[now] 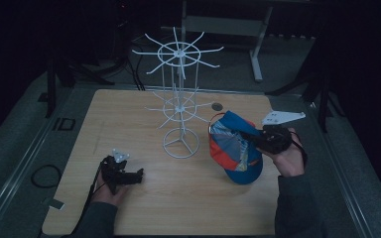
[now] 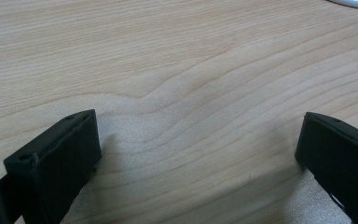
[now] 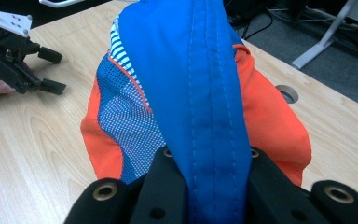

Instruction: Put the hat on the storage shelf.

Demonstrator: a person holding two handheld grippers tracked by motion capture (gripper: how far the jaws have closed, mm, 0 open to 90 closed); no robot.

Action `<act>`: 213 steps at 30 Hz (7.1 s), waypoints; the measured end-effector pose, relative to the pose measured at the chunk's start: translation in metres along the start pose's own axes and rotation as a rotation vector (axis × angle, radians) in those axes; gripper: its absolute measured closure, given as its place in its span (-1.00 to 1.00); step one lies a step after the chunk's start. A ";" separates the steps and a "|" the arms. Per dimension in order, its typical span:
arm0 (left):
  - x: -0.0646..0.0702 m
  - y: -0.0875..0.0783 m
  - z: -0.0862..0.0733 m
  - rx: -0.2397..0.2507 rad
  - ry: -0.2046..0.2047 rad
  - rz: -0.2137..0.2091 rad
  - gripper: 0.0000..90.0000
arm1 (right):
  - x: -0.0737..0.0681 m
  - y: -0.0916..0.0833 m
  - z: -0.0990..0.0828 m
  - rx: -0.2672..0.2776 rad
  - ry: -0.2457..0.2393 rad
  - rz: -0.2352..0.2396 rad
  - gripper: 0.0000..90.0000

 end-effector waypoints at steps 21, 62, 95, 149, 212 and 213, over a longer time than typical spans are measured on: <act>0.000 0.000 0.000 -0.001 0.000 0.000 -1.00 | 0.000 -0.014 0.010 0.054 0.001 -0.043 0.94; 0.000 0.000 0.000 0.000 -0.002 0.000 -1.00 | -0.008 -0.028 0.043 0.144 -0.033 -0.026 0.94; 0.000 0.000 0.000 0.000 0.000 0.000 -1.00 | -0.012 -0.034 0.066 0.275 -0.003 0.018 0.94; 0.000 0.000 0.000 0.000 -0.001 0.000 -1.00 | -0.006 -0.049 0.085 0.405 0.047 0.048 0.94; 0.000 0.000 0.000 -0.002 0.000 0.000 -1.00 | -0.019 0.006 0.103 0.329 0.026 0.186 0.47; 0.000 0.000 0.000 -0.002 0.000 0.000 -1.00 | -0.022 0.007 0.102 0.319 0.005 0.173 0.34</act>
Point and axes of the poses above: each handheld gripper's, and its own axes: y roughly forward along the jaws, z roughly out of its top, x roughly to its right, the point moved 2 cm from there along y, roughly forward along the jaws, and after that the axes turned 13 degrees about x, right-handed, at the moved point
